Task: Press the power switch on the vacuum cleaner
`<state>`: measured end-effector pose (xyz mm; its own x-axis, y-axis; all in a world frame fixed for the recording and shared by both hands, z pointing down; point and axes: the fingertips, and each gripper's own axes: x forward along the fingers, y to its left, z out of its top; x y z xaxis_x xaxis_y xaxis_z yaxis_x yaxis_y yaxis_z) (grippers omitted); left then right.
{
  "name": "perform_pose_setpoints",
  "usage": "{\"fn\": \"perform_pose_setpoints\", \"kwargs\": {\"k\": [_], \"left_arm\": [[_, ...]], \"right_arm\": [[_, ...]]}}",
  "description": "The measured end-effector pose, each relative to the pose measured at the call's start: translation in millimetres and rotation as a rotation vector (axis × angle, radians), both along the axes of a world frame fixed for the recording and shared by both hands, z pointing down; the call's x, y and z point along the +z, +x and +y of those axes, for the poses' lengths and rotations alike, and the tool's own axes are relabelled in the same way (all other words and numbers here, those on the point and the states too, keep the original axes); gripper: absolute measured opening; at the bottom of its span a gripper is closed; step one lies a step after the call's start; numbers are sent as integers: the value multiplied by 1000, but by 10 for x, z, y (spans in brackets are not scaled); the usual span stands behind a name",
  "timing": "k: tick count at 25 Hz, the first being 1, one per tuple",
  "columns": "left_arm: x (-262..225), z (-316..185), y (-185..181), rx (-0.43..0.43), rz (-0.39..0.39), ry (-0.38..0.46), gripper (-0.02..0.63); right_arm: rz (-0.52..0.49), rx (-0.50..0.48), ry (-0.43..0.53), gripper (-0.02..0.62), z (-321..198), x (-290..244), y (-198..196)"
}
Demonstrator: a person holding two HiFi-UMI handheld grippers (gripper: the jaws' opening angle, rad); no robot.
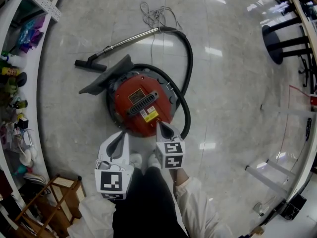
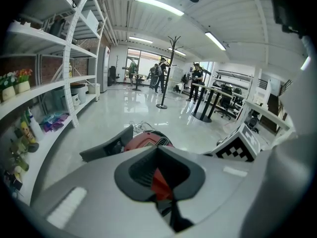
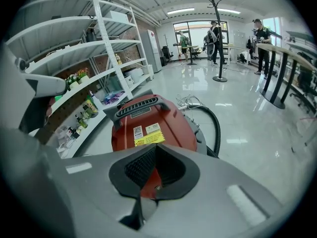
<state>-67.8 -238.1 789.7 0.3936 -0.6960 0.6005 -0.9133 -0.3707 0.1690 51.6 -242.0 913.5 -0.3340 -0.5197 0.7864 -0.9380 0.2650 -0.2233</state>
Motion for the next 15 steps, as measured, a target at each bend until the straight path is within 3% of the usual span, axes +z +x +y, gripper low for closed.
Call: {"fn": "perform_pose_setpoints", "kwargs": {"k": [15], "left_arm": [[47, -40, 22, -2, 0, -16, 0]], "right_arm": [[7, -15, -22, 0, 1, 67, -69]]}}
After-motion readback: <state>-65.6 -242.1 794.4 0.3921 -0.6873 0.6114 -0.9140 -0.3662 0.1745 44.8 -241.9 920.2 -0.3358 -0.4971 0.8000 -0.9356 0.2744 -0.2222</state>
